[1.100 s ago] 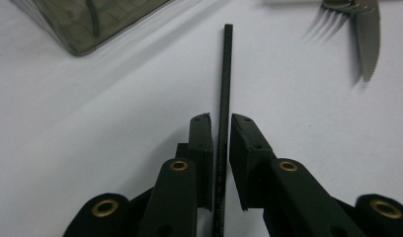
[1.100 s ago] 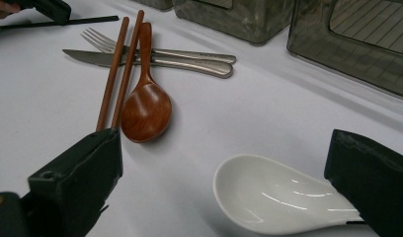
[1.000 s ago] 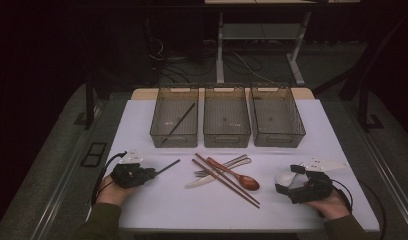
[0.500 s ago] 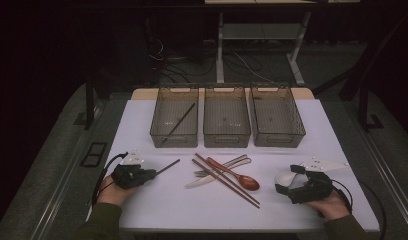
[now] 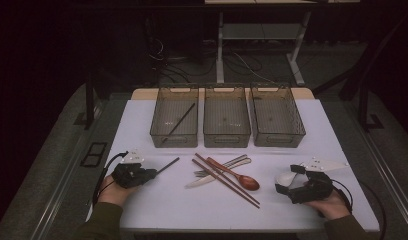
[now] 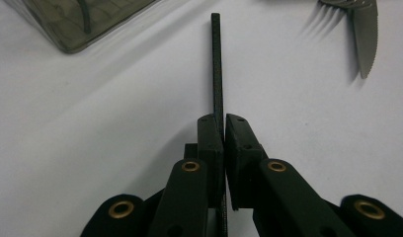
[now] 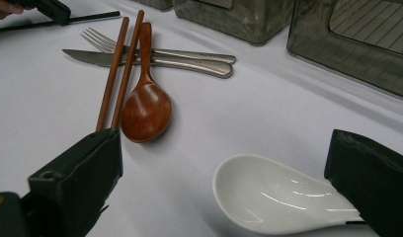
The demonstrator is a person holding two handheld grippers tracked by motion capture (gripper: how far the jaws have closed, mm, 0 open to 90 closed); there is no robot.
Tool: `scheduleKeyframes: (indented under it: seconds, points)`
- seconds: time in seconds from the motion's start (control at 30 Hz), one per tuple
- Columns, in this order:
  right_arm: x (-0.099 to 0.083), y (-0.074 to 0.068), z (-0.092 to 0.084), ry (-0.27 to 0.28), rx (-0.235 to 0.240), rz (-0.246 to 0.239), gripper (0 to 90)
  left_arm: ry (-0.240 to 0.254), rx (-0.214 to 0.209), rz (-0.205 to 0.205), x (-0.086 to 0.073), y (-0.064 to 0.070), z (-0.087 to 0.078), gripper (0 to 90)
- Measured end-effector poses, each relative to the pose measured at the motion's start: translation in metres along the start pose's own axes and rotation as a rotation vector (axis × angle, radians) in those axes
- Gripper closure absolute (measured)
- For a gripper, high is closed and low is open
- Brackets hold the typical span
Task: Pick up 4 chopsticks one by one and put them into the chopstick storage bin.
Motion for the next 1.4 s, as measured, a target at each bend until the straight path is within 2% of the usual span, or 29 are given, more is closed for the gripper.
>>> scheduleKeyframes:
  seconds: [0.53,0.93,1.1,1.4]
  points:
    - [0.000,0.000,0.001,0.000,-0.002,-0.001,1.3,0.013,-0.014,-0.004,0.018,0.015,-0.004,85.3]
    - [0.000,0.000,0.001,-0.002,-0.001,0.000,1.3,0.047,-0.029,-0.003,0.034,0.024,-0.010,85.3]
    - [0.000,0.000,0.001,-0.003,-0.001,-0.002,1.3,0.077,-0.039,0.012,0.043,0.026,-0.013,85.2]
    - [-0.001,0.001,0.001,-0.007,-0.001,0.000,1.3,0.142,-0.060,0.000,0.060,0.028,-0.013,85.2]
Point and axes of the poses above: each handheld gripper's, and its own axes: z roughly forward along the jaws, x roughly out of its top, y roughly to its right, the point moved 5 cm from there along z, roughly forward along the jaws, and after that the axes turned 4 degrees about x, right-handed, at the moved point
